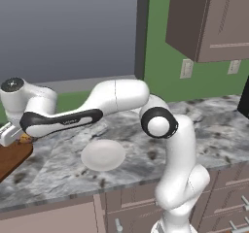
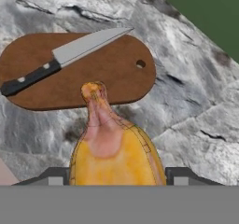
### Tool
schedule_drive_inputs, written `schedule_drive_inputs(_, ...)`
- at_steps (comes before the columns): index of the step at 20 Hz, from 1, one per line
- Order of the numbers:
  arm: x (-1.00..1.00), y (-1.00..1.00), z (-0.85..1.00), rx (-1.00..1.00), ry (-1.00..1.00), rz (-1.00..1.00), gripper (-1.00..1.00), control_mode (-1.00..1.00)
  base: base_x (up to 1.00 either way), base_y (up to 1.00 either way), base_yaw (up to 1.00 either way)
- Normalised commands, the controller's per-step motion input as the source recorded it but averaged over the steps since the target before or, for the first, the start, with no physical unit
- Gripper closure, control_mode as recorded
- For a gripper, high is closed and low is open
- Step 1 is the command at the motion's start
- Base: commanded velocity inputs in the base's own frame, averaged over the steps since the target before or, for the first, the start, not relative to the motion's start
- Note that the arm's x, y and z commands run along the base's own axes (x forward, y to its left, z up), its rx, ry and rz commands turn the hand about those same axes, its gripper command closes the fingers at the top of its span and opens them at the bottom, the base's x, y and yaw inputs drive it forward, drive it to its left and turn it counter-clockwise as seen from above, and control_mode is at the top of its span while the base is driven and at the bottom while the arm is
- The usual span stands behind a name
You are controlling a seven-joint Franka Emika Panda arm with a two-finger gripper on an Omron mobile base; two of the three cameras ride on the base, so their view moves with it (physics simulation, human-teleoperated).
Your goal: Pick up the knife from the drawer and place it on the cutting board. Then place the meat from the plate to the cutting board.
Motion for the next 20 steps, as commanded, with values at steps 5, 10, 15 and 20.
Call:
schedule_drive_inputs(5,0.02,0.03,-0.04,0.01,-0.07,0.0,1.0,-1.0,0.0,0.0,0.0)
schedule_drive_inputs(10,0.06,0.09,-0.25,0.01,0.0,0.0,1.0,-1.0,0.0,0.0,0.0)
schedule_drive_inputs(15,0.03,0.0,-0.52,0.03,-0.04,0.0,1.0,-1.0,0.0,0.0,0.0)
schedule_drive_inputs(20,0.15,0.0,-0.08,0.03,-0.02,0.0,1.0,-1.0,0.0,0.0,0.0)
